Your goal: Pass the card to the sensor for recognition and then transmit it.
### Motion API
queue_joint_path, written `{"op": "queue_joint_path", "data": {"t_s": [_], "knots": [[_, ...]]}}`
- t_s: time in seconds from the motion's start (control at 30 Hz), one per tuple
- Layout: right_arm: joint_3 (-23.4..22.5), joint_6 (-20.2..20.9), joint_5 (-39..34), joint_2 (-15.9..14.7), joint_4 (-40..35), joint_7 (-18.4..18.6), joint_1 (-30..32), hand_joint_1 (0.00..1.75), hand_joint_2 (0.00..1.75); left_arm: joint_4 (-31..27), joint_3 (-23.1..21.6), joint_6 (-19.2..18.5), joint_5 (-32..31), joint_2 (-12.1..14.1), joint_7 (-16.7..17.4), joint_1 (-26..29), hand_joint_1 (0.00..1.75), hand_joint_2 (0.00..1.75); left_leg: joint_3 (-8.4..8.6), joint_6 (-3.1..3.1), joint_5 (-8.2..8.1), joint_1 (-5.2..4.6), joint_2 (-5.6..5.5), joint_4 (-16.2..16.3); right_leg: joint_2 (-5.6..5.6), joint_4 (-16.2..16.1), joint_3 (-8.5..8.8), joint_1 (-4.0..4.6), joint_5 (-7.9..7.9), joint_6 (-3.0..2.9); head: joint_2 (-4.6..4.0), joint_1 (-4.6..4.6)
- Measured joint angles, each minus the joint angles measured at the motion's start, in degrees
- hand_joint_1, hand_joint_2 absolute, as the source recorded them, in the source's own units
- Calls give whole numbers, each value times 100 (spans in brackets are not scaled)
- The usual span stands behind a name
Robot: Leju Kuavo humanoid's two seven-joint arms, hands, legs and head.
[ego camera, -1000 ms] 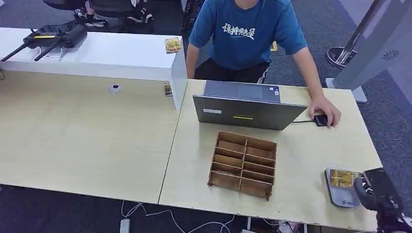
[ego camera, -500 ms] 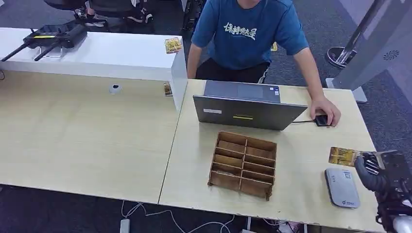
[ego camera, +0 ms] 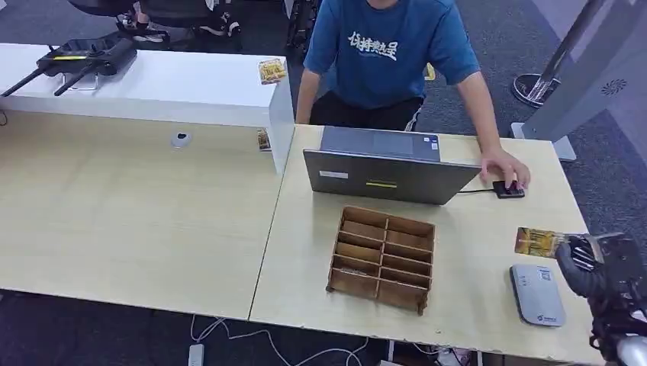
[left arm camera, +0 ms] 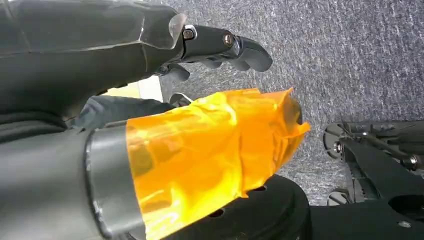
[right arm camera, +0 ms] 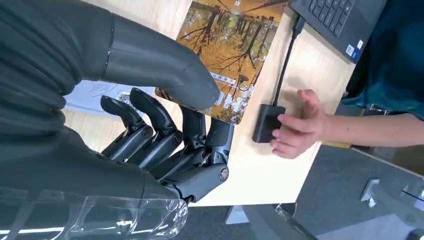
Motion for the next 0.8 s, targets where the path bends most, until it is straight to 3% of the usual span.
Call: {"op": "queue_joint_path", "data": {"t_s": [0.13,0.3,0.4,0.47,0.53,0.57,0.8], "knots": [[81,-226,193,-7,-22,-11,-97,175,175,0,0,-4,-9,0,-5,0,0,0,0,0,0,0,1,0,2,0,0,0,0,0,0,0],[347,-1098,1392,-11,-142,-17,-367,175,175,0,0,-28,-78,0,13,-1,0,0,0,0,1,0,1,0,1,2,0,0,0,0,0,0],[536,-2118,3043,11,-289,210,-556,175,175,0,0,-83,-217,0,79,-6,0,0,-2,0,1,0,0,0,1,6,0,0,1,0,0,0],[669,-2790,4953,110,-427,556,-715,175,175,0,-2,-116,-317,0,127,-6,0,0,3,-1,1,1,8,0,11,7,-1,1,2,-2,0,0],[784,-2857,6316,249,-577,813,-870,175,175,0,-7,-149,-363,0,144,-27,0,0,10,-1,1,1,18,0,23,6,-1,1,2,-3,0,-4],[824,-2857,6579,299,-629,859,-910,175,175,0,-7,-157,-371,-2,155,-42,0,0,8,-1,1,2,11,0,14,6,0,2,1,-2,0,-2],[940,-3032,7110,584,-776,944,-1125,175,175,0,-9,-197,-420,2,183,-46,0,0,-1,-6,5,2,-1,0,-2,6,1,2,1,-1,0,2]]}}
